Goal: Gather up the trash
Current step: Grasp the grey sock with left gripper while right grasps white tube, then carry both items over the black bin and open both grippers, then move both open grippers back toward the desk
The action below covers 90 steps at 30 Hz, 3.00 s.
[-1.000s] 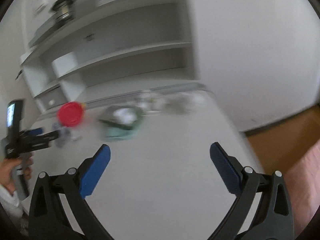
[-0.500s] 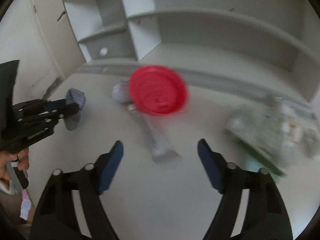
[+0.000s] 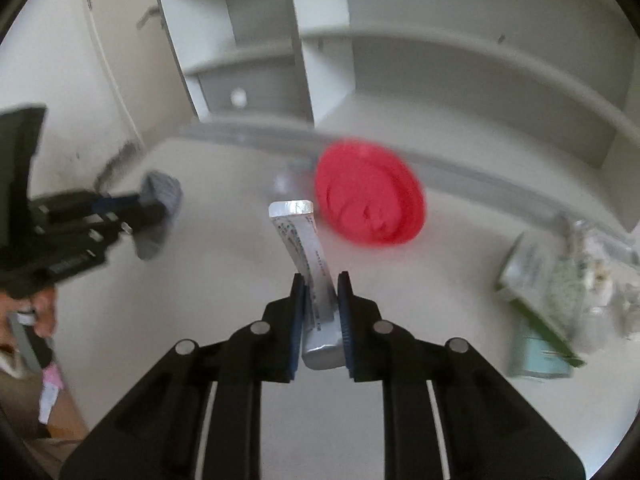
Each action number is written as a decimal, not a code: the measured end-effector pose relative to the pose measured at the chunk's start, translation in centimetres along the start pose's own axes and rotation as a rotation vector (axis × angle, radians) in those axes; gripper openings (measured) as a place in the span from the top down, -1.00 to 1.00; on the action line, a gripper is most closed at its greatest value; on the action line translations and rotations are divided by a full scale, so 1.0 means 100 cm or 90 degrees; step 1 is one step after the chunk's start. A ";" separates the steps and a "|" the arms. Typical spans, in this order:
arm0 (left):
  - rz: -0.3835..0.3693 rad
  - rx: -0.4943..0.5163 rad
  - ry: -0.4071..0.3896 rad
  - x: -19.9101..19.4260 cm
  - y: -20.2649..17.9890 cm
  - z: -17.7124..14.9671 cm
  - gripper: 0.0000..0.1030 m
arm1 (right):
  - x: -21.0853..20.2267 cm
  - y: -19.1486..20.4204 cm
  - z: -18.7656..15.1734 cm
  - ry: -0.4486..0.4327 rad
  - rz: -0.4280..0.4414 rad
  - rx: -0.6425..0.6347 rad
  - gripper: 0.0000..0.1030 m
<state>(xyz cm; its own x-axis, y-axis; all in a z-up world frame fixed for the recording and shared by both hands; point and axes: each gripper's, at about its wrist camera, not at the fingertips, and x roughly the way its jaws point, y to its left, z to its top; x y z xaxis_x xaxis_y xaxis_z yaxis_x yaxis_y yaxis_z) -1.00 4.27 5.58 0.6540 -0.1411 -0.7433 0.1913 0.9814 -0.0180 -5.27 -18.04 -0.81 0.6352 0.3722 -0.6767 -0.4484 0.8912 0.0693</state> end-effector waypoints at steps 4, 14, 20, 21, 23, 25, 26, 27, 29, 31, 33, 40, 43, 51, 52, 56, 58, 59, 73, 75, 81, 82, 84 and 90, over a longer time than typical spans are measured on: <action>-0.052 0.038 -0.034 -0.020 -0.041 0.015 0.49 | -0.047 -0.020 -0.008 -0.055 -0.017 0.035 0.67; -0.344 0.321 -0.054 -0.066 -0.307 0.004 0.49 | -0.245 -0.157 -0.164 -0.164 -0.227 0.294 0.67; -0.487 0.468 0.029 -0.073 -0.463 -0.059 0.49 | -0.308 -0.237 -0.303 -0.143 -0.303 0.493 0.67; -0.503 0.491 0.048 -0.072 -0.485 -0.073 0.49 | -0.308 -0.249 -0.325 -0.132 -0.307 0.523 0.67; -0.525 0.536 0.090 -0.064 -0.523 -0.103 0.49 | -0.300 -0.275 -0.370 -0.098 -0.306 0.584 0.67; -0.534 0.570 0.138 -0.048 -0.554 -0.134 0.49 | -0.285 -0.297 -0.414 -0.062 -0.299 0.645 0.67; -0.534 0.586 0.172 -0.032 -0.571 -0.153 0.49 | -0.274 -0.309 -0.440 -0.044 -0.288 0.682 0.67; -0.530 0.593 0.208 -0.011 -0.584 -0.170 0.49 | -0.263 -0.319 -0.462 -0.026 -0.279 0.717 0.67; -0.503 0.587 0.293 0.039 -0.602 -0.203 0.49 | -0.235 -0.330 -0.504 0.018 -0.251 0.780 0.67; -0.463 0.561 0.359 0.091 -0.613 -0.228 0.49 | -0.215 -0.334 -0.529 0.059 -0.227 0.804 0.67; -0.448 0.532 0.397 0.118 -0.614 -0.238 0.49 | -0.205 -0.336 -0.543 0.076 -0.208 0.818 0.67; -0.412 0.531 0.430 0.142 -0.623 -0.250 0.49 | -0.180 -0.334 -0.551 0.101 -0.172 0.829 0.67; -0.409 0.535 0.439 0.144 -0.624 -0.254 0.49 | -0.183 -0.333 -0.560 0.102 -0.170 0.839 0.67; -0.425 0.529 0.421 0.138 -0.627 -0.256 -0.50 | -0.190 -0.335 -0.566 0.073 -0.169 0.862 0.43; -0.428 0.525 0.407 0.134 -0.624 -0.255 -0.73 | -0.194 -0.337 -0.565 0.066 -0.171 0.866 -0.22; -0.461 0.525 0.347 0.108 -0.622 -0.244 -0.84 | -0.225 -0.339 -0.552 0.036 -0.244 0.846 -0.82; -0.484 0.528 0.320 0.086 -0.621 -0.235 -0.84 | -0.247 -0.339 -0.544 0.017 -0.282 0.853 -0.83; -0.494 0.527 0.304 0.075 -0.620 -0.230 -0.84 | -0.264 -0.337 -0.536 0.012 -0.322 0.859 -0.83; -0.424 0.374 -0.120 -0.095 -0.440 -0.039 -0.87 | -0.342 -0.246 -0.370 -0.128 -0.650 0.564 -0.87; -0.341 0.303 -0.117 -0.079 -0.382 -0.017 -0.88 | -0.322 -0.245 -0.343 -0.121 -0.605 0.544 -0.87; -0.067 0.092 -0.087 -0.026 -0.191 0.020 -0.88 | -0.255 -0.231 -0.242 -0.139 -0.474 0.447 -0.87; -0.033 0.063 -0.080 -0.021 -0.164 0.023 -0.88 | -0.243 -0.227 -0.225 -0.140 -0.449 0.429 -0.87; 0.037 0.007 -0.065 -0.009 -0.105 0.027 -0.88 | -0.217 -0.216 -0.190 -0.140 -0.396 0.393 -0.87; 0.079 -0.002 -0.029 0.017 -0.025 0.040 -0.87 | -0.159 -0.203 -0.108 -0.120 -0.331 0.317 -0.87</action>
<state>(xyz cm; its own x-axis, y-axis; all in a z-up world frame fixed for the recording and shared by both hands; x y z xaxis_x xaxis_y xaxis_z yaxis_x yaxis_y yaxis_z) 2.52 1.04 7.03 0.7053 -0.0249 -0.7085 0.1054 0.9920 0.0700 -13.05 -44.86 0.68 0.8049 -0.1318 -0.5786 0.2497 0.9598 0.1286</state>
